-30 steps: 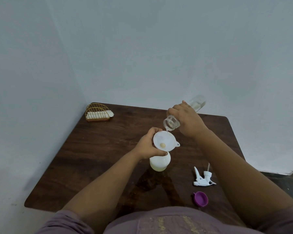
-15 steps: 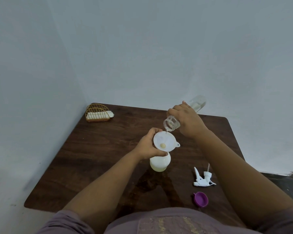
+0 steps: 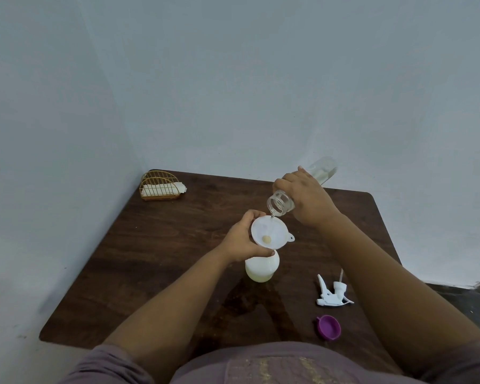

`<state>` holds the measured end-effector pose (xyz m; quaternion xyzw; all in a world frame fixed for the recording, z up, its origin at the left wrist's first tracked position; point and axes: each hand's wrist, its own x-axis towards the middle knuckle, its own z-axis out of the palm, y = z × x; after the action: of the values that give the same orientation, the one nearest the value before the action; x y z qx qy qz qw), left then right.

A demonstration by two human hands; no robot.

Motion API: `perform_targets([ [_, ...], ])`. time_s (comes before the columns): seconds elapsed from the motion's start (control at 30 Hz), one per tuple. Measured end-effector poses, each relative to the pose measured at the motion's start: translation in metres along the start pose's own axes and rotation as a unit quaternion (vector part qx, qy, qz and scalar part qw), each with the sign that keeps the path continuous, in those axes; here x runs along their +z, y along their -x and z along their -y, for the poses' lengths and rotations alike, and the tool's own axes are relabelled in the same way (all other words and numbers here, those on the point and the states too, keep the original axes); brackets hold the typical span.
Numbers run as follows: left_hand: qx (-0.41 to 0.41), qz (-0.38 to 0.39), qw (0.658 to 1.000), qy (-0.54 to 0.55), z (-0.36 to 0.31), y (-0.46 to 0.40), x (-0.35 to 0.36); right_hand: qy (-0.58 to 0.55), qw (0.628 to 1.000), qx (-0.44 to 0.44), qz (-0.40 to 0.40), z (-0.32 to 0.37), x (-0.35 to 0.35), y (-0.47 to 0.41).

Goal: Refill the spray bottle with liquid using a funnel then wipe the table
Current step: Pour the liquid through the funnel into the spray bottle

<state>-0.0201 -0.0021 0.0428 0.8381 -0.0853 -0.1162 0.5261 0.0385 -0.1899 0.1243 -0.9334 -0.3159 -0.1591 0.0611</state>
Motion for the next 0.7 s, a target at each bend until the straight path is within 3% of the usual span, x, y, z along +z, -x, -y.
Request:
perform_targets([
  [0.7, -0.001, -0.002, 1.0, -0.002, -0.0035, 0.0014, -0.0002, -0.002, 1.0, -0.007, 0.004, -0.0018, -0.0021, -0.0006],
])
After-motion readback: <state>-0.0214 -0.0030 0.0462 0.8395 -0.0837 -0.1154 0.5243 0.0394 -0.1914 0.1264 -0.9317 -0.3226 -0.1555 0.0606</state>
